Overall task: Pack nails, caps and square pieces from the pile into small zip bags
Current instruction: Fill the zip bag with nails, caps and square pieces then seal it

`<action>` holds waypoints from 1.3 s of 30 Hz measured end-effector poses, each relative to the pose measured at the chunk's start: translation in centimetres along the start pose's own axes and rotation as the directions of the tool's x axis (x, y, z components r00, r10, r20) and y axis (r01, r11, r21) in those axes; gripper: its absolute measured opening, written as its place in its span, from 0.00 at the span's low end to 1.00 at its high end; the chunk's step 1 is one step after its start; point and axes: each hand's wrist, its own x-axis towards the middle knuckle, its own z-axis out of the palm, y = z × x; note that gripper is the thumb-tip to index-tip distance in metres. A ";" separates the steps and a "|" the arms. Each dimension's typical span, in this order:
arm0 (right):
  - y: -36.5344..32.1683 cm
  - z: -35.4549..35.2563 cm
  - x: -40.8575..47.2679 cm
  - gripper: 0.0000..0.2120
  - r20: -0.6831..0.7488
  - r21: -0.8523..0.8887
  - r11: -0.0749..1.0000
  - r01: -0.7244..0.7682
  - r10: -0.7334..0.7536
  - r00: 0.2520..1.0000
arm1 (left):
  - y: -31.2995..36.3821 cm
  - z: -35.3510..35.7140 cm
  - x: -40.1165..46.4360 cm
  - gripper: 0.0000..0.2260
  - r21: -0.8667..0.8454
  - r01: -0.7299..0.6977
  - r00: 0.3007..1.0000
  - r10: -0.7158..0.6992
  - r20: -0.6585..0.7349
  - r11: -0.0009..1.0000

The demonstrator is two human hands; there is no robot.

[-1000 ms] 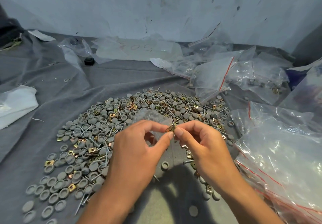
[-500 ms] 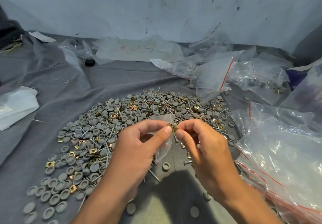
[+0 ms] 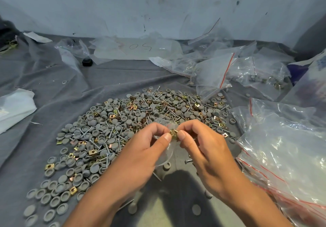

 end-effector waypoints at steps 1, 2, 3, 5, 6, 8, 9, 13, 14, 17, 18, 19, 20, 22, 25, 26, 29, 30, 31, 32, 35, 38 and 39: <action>-0.2 0.2 -0.1 0.06 -0.016 0.035 0.999 -0.023 0.023 1.000 | 0.0 0.1 0.0 0.07 0.010 -0.008 1.000 0.009 -0.009 1.000; -0.5 0.5 -0.1 0.05 -0.031 0.071 0.997 -0.038 0.040 0.999 | 0.1 0.2 -0.1 0.07 0.025 -0.018 1.000 0.019 -0.021 1.000; -0.7 0.7 -0.2 0.05 -0.039 0.112 0.993 -0.047 0.052 0.998 | 0.2 0.4 -0.2 0.08 0.035 -0.022 0.999 0.023 -0.034 0.999; -1.0 0.8 -0.2 0.05 -0.045 0.166 0.985 -0.053 0.061 0.997 | 0.2 0.5 -0.4 0.09 0.037 -0.012 0.999 0.014 -0.043 0.999; -1.0 0.7 -0.2 0.05 -0.039 0.181 0.982 -0.058 0.067 0.997 | 0.2 0.5 -0.4 0.09 0.042 -0.010 0.999 0.011 -0.042 0.999; -0.9 0.4 0.0 0.04 0.006 0.237 0.967 -0.097 0.099 0.995 | 0.1 0.6 -0.5 0.09 0.065 -0.009 0.998 0.013 -0.057 0.998; -0.8 0.2 0.1 0.04 0.039 0.272 0.954 -0.128 0.122 0.992 | 0.2 0.6 -0.6 0.08 0.080 -0.011 0.997 0.016 -0.070 0.997; -0.3 -0.9 0.5 0.04 0.180 0.268 0.936 -0.228 0.184 0.966 | 0.2 0.7 -0.7 0.07 0.102 -0.036 0.996 0.044 -0.080 0.994; -0.3 -1.1 0.5 0.04 0.200 0.246 0.940 -0.235 0.188 0.962 | 0.1 0.7 -0.7 0.07 0.104 -0.040 0.996 0.048 -0.077 0.994; -0.5 -1.0 0.2 0.03 0.147 0.274 0.939 -0.208 0.173 0.974 | 0.0 1.0 -0.4 0.07 -0.018 -0.032 0.996 0.030 -0.085 0.999; -0.6 -0.8 0.0 0.03 0.104 0.281 0.941 -0.188 0.165 0.981 | 0.0 1.1 -0.3 0.08 -0.075 -0.019 0.995 0.011 -0.096 0.997; -0.7 -0.4 -0.1 0.04 0.061 0.285 0.943 -0.172 0.161 0.985 | 0.0 1.2 -0.1 0.08 -0.126 -0.004 0.995 -0.009 -0.104 0.992; -0.8 0.0 -0.2 0.05 0.025 0.297 0.941 -0.162 0.162 0.987 | 0.2 1.2 0.0 0.08 -0.169 0.006 0.994 -0.024 -0.102 0.986; -0.7 0.6 -0.2 0.07 -0.025 0.351 0.925 -0.148 0.167 0.986 | 0.5 1.1 0.2 0.07 -0.217 0.009 0.997 -0.027 -0.078 0.976; -0.3 0.9 0.0 0.06 -0.012 0.413 0.895 -0.167 0.189 0.982 | 0.7 0.8 -0.1 0.05 -0.065 -0.049 0.996 0.044 -0.073 0.997; -0.2 0.9 0.1 0.05 0.012 0.422 0.887 -0.185 0.199 0.980 | 0.7 0.7 -0.3 0.05 0.026 -0.070 0.994 0.072 -0.083 0.997; 0.1 0.7 0.3 0.04 0.048 0.406 0.891 -0.204 0.201 0.978 | 0.8 0.9 -0.9 0.05 0.243 -0.129 0.981 0.160 -0.113 0.961; 0.1 0.7 0.3 0.04 0.048 0.407 0.893 -0.192 0.189 0.981 | 0.8 0.9 -1.0 0.07 0.310 -0.144 0.975 0.188 -0.117 0.940; 0.0 0.6 0.3 0.04 0.041 0.411 0.894 -0.176 0.175 0.984 | 0.8 1.0 -1.0 0.09 0.367 -0.159 0.969 0.216 -0.119 0.916; -0.1 0.5 0.3 0.04 0.023 0.414 0.897 -0.154 0.158 0.987 | 0.7 1.0 -1.0 0.13 0.408 -0.171 0.964 0.238 -0.118 0.897; -0.5 0.1 0.0 0.05 -0.055 0.388 0.920 -0.045 0.072 0.996 | 0.5 1.1 -0.9 0.20 0.475 -0.176 0.953 0.269 -0.136 0.862; -0.9 -0.1 -0.1 0.06 -0.090 0.159 0.981 0.109 -0.096 0.991 | 0.4 1.1 -0.8 0.26 0.530 -0.196 0.945 0.303 -0.121 0.825; -0.9 -0.1 -0.2 0.07 -0.099 0.028 0.984 0.177 -0.173 0.980 | 0.4 1.1 -0.8 0.26 0.546 -0.208 0.942 0.316 -0.111 0.811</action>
